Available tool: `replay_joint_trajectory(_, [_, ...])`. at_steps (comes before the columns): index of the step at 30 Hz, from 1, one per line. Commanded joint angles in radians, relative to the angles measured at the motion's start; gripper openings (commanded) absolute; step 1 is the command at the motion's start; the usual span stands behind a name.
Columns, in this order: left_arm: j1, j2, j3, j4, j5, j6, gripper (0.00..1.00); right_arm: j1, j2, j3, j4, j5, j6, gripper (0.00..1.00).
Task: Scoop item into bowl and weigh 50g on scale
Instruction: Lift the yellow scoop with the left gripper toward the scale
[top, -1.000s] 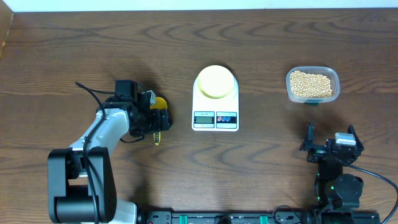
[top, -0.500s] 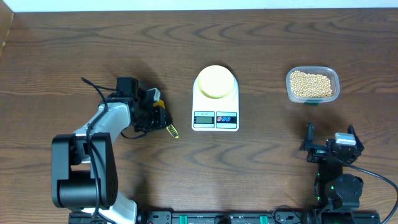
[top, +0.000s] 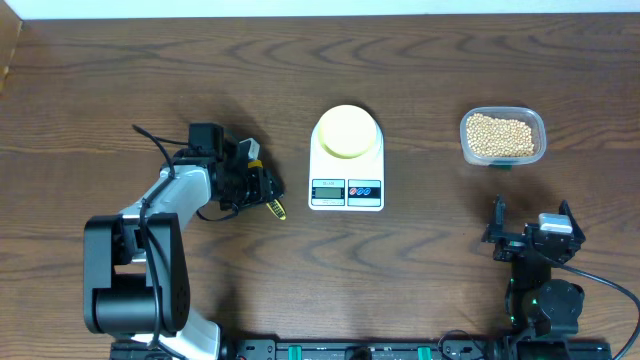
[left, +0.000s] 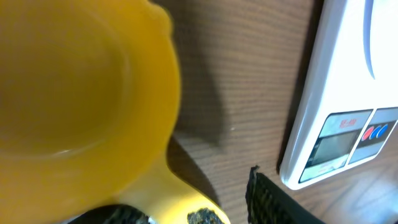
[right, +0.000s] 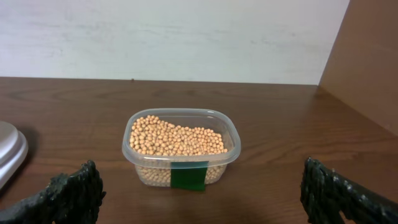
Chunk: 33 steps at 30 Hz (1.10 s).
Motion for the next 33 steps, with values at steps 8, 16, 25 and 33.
replay_joint_trajectory(8, [0.002,0.072,-0.052,-0.011,-0.129,-0.043,0.08,-0.007,-0.005,-0.002,-0.003,-0.002,-0.009,0.99])
replay_joint_trajectory(16, [0.003,-0.011,-0.034,-0.069,-0.119,-0.069,0.07,-0.007,-0.005,-0.002,-0.003,-0.002,-0.009,0.99])
replay_joint_trajectory(25, [0.003,-0.314,-0.034,-0.143,0.093,-0.113,0.07,-0.007,-0.005,-0.002,-0.003,-0.002,-0.009,0.99])
replay_joint_trajectory(33, [0.002,-0.523,-0.034,-0.246,0.189,-0.110,0.07,-0.007,-0.005,-0.002,-0.003,-0.002,-0.009,0.99])
